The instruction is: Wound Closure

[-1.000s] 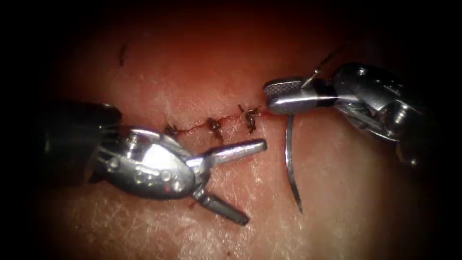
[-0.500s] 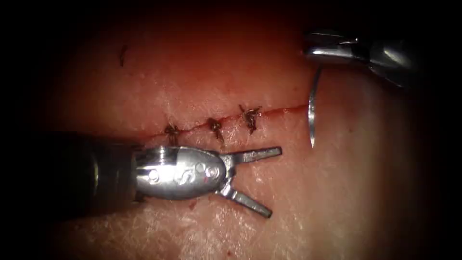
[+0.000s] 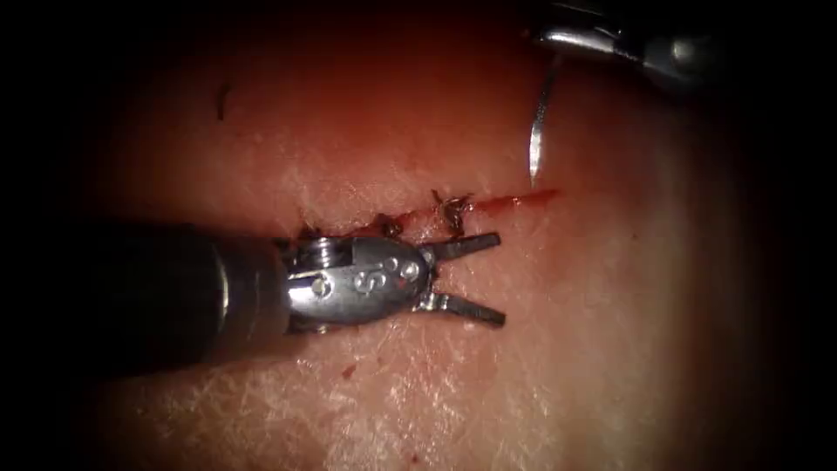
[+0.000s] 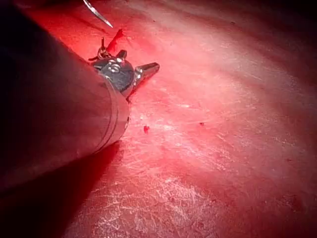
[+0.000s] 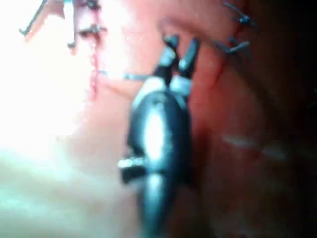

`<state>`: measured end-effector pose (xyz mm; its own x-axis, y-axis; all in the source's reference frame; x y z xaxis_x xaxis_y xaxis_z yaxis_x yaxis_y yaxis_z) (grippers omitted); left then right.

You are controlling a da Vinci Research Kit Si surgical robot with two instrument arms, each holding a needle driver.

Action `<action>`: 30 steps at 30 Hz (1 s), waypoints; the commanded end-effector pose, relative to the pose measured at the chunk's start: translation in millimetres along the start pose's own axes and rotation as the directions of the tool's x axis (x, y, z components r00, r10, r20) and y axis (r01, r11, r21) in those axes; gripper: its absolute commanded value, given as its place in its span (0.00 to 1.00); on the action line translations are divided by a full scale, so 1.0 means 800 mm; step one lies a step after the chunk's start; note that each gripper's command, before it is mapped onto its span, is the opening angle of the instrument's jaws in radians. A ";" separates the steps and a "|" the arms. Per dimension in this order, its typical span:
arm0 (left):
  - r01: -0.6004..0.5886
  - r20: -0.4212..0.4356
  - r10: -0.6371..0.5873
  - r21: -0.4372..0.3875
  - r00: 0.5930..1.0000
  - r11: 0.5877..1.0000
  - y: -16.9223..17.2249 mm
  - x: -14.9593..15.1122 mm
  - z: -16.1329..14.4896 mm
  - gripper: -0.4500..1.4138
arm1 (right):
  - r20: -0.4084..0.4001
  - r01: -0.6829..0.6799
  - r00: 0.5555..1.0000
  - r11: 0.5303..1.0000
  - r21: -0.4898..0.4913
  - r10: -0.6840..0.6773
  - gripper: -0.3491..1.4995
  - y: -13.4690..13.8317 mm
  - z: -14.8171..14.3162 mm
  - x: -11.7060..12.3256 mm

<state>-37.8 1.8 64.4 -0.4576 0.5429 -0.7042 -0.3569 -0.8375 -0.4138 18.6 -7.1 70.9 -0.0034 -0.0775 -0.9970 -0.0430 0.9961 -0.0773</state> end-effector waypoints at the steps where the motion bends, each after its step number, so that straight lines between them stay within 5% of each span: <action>1: 0.010 0.007 -0.010 0.017 1.000 1.000 0.0001 -0.0008 0.0011 0.48 | -0.005 0.011 1.000 1.000 -0.001 -0.011 0.00 -0.0001 0.0010 -0.0005; 6: 0.043 0.053 -0.048 0.082 0.997 0.996 0.0004 -0.0015 0.0017 0.38 | -0.014 0.070 0.997 0.998 -0.007 -0.070 0.00 -0.0004 0.0016 -0.0002; 30: 0.022 0.125 -0.020 -0.013 0.992 1.000 0.0017 -0.0059 0.0043 0.36 | -0.052 0.402 0.914 0.915 -0.010 -0.402 0.00 -0.0048 0.0029 -0.0010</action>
<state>-38.3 -1.4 68.5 -0.5490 0.5631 -0.6177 -0.3572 -0.8262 -0.4357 20.3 -10.7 71.4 -0.0349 -0.4741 -0.8798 -0.0534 0.8800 -0.4720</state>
